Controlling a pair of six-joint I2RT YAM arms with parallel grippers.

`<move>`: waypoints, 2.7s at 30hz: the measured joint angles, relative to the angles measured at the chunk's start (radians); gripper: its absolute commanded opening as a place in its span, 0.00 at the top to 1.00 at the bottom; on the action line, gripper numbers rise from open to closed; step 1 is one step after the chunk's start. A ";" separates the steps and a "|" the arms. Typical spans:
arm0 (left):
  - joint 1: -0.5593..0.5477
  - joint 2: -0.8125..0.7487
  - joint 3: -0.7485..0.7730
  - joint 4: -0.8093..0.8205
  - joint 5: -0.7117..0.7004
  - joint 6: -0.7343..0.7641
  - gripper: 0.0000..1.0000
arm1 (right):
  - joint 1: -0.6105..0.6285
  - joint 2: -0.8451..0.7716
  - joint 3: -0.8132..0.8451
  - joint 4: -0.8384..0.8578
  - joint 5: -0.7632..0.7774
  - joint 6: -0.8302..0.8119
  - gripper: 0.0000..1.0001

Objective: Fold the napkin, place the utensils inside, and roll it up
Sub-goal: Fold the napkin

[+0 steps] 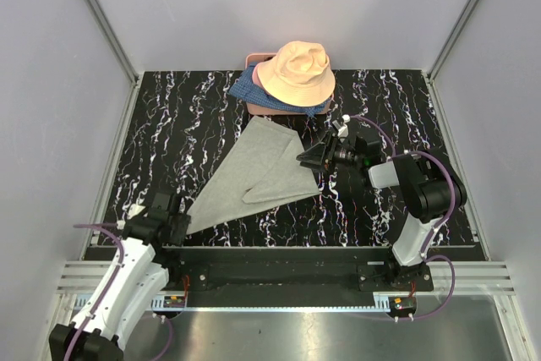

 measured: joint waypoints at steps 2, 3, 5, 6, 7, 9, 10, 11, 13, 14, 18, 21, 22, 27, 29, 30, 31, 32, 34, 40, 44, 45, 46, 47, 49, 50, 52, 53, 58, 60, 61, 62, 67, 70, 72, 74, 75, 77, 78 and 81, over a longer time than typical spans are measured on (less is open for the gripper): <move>0.000 0.008 -0.017 0.010 0.003 -0.002 0.56 | 0.000 -0.002 0.000 -0.003 0.000 0.000 0.47; 0.000 0.008 -0.021 0.012 0.003 -0.004 0.56 | 0.000 -0.003 0.000 -0.005 0.000 -0.002 0.47; 0.000 0.005 -0.022 0.016 0.003 -0.005 0.56 | 0.000 -0.008 0.000 -0.007 0.001 -0.003 0.46; 0.000 0.005 -0.022 0.019 0.003 -0.005 0.56 | -0.001 -0.011 0.000 -0.009 0.001 -0.004 0.47; 0.000 0.005 -0.022 0.023 0.003 -0.005 0.56 | -0.001 -0.014 0.000 -0.010 0.001 -0.005 0.47; 0.000 0.005 -0.026 0.032 0.004 -0.008 0.57 | -0.001 -0.023 0.000 -0.011 0.001 -0.007 0.47; 0.000 0.005 -0.030 0.036 0.004 -0.009 0.58 | -0.001 -0.026 0.000 -0.011 0.001 -0.007 0.47; 0.000 0.005 -0.034 0.038 0.005 -0.009 0.59 | -0.001 -0.028 0.000 -0.011 0.001 -0.008 0.47; 0.000 0.005 -0.042 0.039 0.007 -0.011 0.61 | -0.001 -0.032 0.000 -0.012 0.001 -0.008 0.46; 0.000 0.005 -0.043 0.039 0.007 -0.012 0.62 | -0.001 -0.034 0.000 -0.013 0.001 -0.009 0.46; 0.000 0.005 -0.044 0.040 0.007 -0.013 0.67 | -0.001 -0.042 0.000 -0.023 0.002 -0.011 0.46; 0.000 0.004 -0.045 0.040 0.007 -0.013 0.74 | -0.001 -0.043 -0.002 -0.029 0.002 -0.013 0.47; 0.000 0.003 -0.048 0.041 0.007 -0.014 0.77 | -0.001 -0.043 -0.003 -0.031 0.002 -0.014 0.47; 0.000 -0.010 -0.063 0.048 0.007 -0.015 0.92 | -0.001 -0.044 -0.006 -0.033 0.002 -0.019 0.47; 0.000 -0.016 -0.070 0.059 0.007 -0.006 0.97 | -0.001 -0.046 -0.007 -0.034 0.002 -0.019 0.47; 0.000 -0.019 -0.071 0.062 0.007 0.002 1.00 | -0.002 -0.048 -0.008 -0.034 0.002 -0.019 0.47; 0.000 -0.021 -0.072 0.067 0.006 0.010 1.00 | -0.002 -0.051 -0.009 -0.034 0.002 -0.019 0.46; 0.000 -0.023 -0.072 0.071 0.004 0.021 1.00 | -0.002 -0.055 -0.010 -0.035 0.002 -0.020 0.46; 0.000 -0.023 -0.074 0.085 0.001 0.051 1.00 | -0.002 -0.063 -0.010 -0.039 0.002 -0.023 0.47; 0.000 -0.018 -0.075 0.188 -0.005 0.203 1.00 | -0.007 -0.098 -0.010 -0.061 0.002 -0.037 0.47; -0.016 0.031 -0.075 0.333 -0.004 0.329 1.00 | -0.009 -0.129 -0.010 -0.101 0.003 -0.055 0.46; -0.032 0.055 -0.074 0.375 -0.005 0.364 1.00 | -0.010 -0.136 -0.010 -0.114 0.005 -0.061 0.46; -0.065 0.101 -0.068 0.437 -0.004 0.414 1.00 | -0.010 -0.151 -0.010 -0.140 0.006 -0.074 0.47; -0.089 0.132 -0.060 0.472 -0.003 0.446 1.00 | -0.010 -0.163 -0.010 -0.159 0.009 -0.083 0.46; -0.141 0.204 -0.035 0.535 -0.007 0.508 1.00 | -0.010 -0.188 -0.010 -0.195 0.022 -0.100 0.47; -0.178 0.243 -0.012 0.566 -0.013 0.541 1.00 | -0.010 -0.203 -0.010 -0.215 0.029 -0.111 0.46; -0.261 0.339 0.050 0.625 -0.029 0.604 1.00 | -0.010 -0.230 -0.010 -0.253 0.041 -0.131 0.46; -0.306 0.387 0.086 0.652 -0.049 0.634 1.00 | -0.011 -0.244 -0.010 -0.272 0.050 -0.141 0.47; -0.508 0.592 0.254 0.757 -0.142 0.738 1.00 | -0.012 -0.303 -0.010 -0.357 0.083 -0.179 0.46; -0.560 0.655 0.302 0.786 -0.171 0.762 1.00 | -0.012 -0.328 -0.010 -0.394 0.099 -0.194 0.46; -0.584 0.684 0.323 0.798 -0.183 0.771 1.00 | -0.013 -0.343 -0.010 -0.415 0.106 -0.204 0.46; -0.592 0.709 0.340 0.809 -0.192 0.780 1.00 | -0.013 -0.354 -0.010 -0.429 0.111 -0.211 0.46; -0.697 0.839 0.417 0.868 -0.230 0.831 1.00 | -0.013 -0.410 -0.010 -0.514 0.145 -0.249 0.46; -0.735 0.901 0.457 0.900 -0.236 0.863 1.00 | -0.014 -0.430 -0.010 -0.547 0.162 -0.264 0.46; -0.755 0.946 0.492 0.916 -0.237 0.895 1.00 | -0.014 -0.439 -0.010 -0.567 0.171 -0.271 0.46; -0.766 0.982 0.519 0.932 -0.237 0.923 1.00 | -0.014 -0.444 -0.010 -0.581 0.181 -0.275 0.46; -0.771 1.002 0.535 0.943 -0.237 0.940 1.00 | -0.014 -0.446 -0.010 -0.587 0.185 -0.277 0.46; -0.780 1.043 0.566 0.963 -0.236 0.974 1.00 | -0.014 -0.454 -0.010 -0.598 0.190 -0.278 0.46; -0.785 1.062 0.578 0.975 -0.235 0.993 1.00 | -0.014 -0.459 -0.010 -0.604 0.193 -0.280 0.46; -0.802 1.108 0.606 1.004 -0.229 1.045 1.00 | -0.014 -0.480 -0.010 -0.621 0.207 -0.282 0.46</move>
